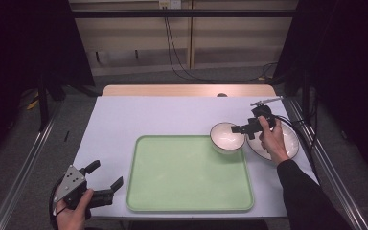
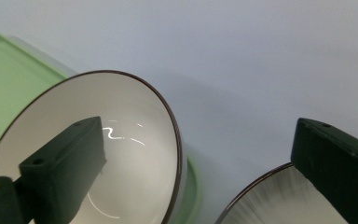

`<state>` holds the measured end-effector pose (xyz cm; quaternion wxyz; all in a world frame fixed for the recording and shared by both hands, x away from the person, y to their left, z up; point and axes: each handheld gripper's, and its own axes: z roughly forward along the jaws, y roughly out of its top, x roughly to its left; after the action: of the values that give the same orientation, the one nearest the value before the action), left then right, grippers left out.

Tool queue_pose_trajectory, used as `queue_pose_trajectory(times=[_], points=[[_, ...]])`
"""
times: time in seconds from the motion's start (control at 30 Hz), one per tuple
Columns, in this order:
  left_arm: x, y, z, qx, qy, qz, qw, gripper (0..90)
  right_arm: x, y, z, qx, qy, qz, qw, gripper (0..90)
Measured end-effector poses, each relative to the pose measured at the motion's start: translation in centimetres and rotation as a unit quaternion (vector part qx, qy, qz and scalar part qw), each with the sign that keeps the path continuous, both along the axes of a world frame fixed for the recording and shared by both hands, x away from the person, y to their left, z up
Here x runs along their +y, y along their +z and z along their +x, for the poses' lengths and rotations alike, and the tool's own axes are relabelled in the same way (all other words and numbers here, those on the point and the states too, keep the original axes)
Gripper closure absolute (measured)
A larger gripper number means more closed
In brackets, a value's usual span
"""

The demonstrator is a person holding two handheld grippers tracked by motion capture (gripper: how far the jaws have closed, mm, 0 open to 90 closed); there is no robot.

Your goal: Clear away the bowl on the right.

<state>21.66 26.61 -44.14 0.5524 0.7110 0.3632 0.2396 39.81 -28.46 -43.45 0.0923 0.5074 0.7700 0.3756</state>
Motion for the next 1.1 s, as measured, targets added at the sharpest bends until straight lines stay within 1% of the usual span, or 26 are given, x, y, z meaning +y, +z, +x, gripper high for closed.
queue_pose_trajectory(times=[0.1, 0.13, 0.17, 0.2, 0.23, 0.27, 0.3, 0.33, 0.43, 0.47, 0.5, 0.57, 0.6, 0.63, 0.67, 0.7, 0.73, 0.77, 0.8, 0.87, 0.9, 0.93, 0.97, 1.0, 1.1], points=[[0.1, 0.0, 0.0, -0.001, 0.001, 0.002, 1.0000, 1.5, -0.1, 0.1, -0.2, -0.005, -0.001, -0.001, 1.0000, 2.9], [0.1, 0.0, 0.0, -0.001, 0.003, 0.001, 1.0000, 1.5, -0.2, 0.3, -0.7, -0.014, -0.003, 0.002, 0.9999, 2.1], [0.1, 0.0, 0.0, -0.001, 0.003, 0.001, 1.0000, 1.5, -0.2, 0.3, -0.7, -0.014, -0.003, 0.002, 0.9999, 2.1], [0.1, 0.0, 0.0, -0.003, 0.003, 0.005, 1.0000, 1.5, -0.3, 0.4, -1.0, -0.025, 0.003, -0.002, 0.9997, 2.1], [0.1, 0.0, 0.0, -0.003, 0.003, 0.005, 1.0000, 1.5, -0.3, 0.4, -1.0, -0.025, 0.003, -0.002, 0.9997, 2.1], [-0.1, 0.0, -0.1, 0.000, 0.000, 0.004, 1.0000, 1.5, -0.3, 0.5, -1.4, -0.044, -0.009, -0.028, 0.9986, 2.7], [-0.1, 0.0, -0.1, 0.000, 0.000, 0.004, 1.0000, 1.5, -0.3, 0.5, -1.4, -0.044, -0.009, -0.028, 0.9986, 2.7], [-0.1, 0.0, 0.0, -0.001, 0.001, 0.003, 1.0000, 1.5, -0.5, 0.3, -1.9, -0.052, -0.019, -0.036, 0.9978, 2.1], [-0.1, 0.0, 0.0, 0.000, 0.002, 0.003, 1.0000, 1.5, -0.8, 0.1, -2.3, -0.049, -0.024, -0.029, 0.9981, 2.6], [0.0, 0.0, 0.0, 0.000, 0.003, 0.002, 1.0000, 1.5, -1.0, 0.1, -2.4, -0.052, -0.023, -0.027, 0.9980, 2.5], [0.0, 0.0, 0.0, 0.000, 0.003, 0.003, 1.0000, 1.5, -1.3, 0.1, -2.8, -0.065, -0.023, -0.024, 0.9973, 2.2], [0.0, 0.0, 0.0, -0.001, 0.003, 0.003, 1.0000, 1.5, -1.6, 0.3, -3.2, -0.073, -0.023, -0.026, 0.9967, 2.6], [0.0, 0.0, 0.0, -0.001, 0.003, 0.003, 1.0000, 1.5, -1.6, 0.3, -3.2, -0.073, -0.023, -0.026, 0.9967, 2.6], [0.0, 0.0, 0.0, 0.000, 0.002, 0.002, 1.0000, 1.5, -1.8, 0.3, -3.7, -0.079, -0.024, -0.030, 0.9961, 2.8], [-0.1, 0.0, 0.0, 0.001, 0.002, 0.001, 1.0000, 1.5, -1.9, 0.3, -3.9, -0.083, -0.031, -0.032, 0.9956, 3.6], [-0.1, 0.0, 0.0, 0.001, 0.002, 0.001, 1.0000, 1.5, -1.9, 0.3, -3.9, -0.083, -0.031, -0.032, 0.9956, 3.6], [0.0, 0.0, 0.0, -0.002, 0.004, 0.002, 1.0000, 1.5, -2.3, 0.3, -4.4, -0.098, -0.045, -0.035, 0.9935, 3.7], [0.0, 0.0, 0.0, -0.002, 0.004, 0.002, 1.0000, 1.5, -2.3, 0.3, -4.4, -0.098, -0.045, -0.035, 0.9935, 3.7], [0.0, 0.0, 0.0, -0.003, 0.004, 0.003, 1.0000, 1.5, -2.6, 0.2, -4.9, -0.101, -0.056, -0.037, 0.9926, 4.4], [0.0, 0.1, 0.0, -0.003, 0.005, 0.002, 1.0000, 1.5, -2.8, 0.3, -5.4, -0.103, -0.052, -0.036, 0.9926, 3.0], [0.0, 0.1, 0.0, -0.003, 0.005, 0.002, 1.0000, 1.5, -2.8, 0.3, -5.4, -0.103, -0.052, -0.036, 0.9926, 3.0], [0.0, 0.1, 0.0, -0.003, 0.004, 0.003, 1.0000, 1.5, -2.9, 0.3, -5.9, -0.111, -0.054, -0.041, 0.9916, 2.9], [0.0, 0.1, 0.0, -0.003, 0.004, 0.003, 1.0000, 1.5, -2.9, 0.3, -5.9, -0.111, -0.054, -0.041, 0.9916, 2.9], [0.0, 0.1, 0.0, -0.003, 0.004, 0.003, 1.0000, 1.5, -3.2, 0.3, -6.3, -0.118, -0.058, -0.042, 0.9904, 2.5], [0.1, 0.1, 0.0, -0.003, 0.005, 0.003, 1.0000, 1.5, -3.4, 0.2, -6.8, -0.119, -0.061, -0.042, 0.9902, 2.3]])
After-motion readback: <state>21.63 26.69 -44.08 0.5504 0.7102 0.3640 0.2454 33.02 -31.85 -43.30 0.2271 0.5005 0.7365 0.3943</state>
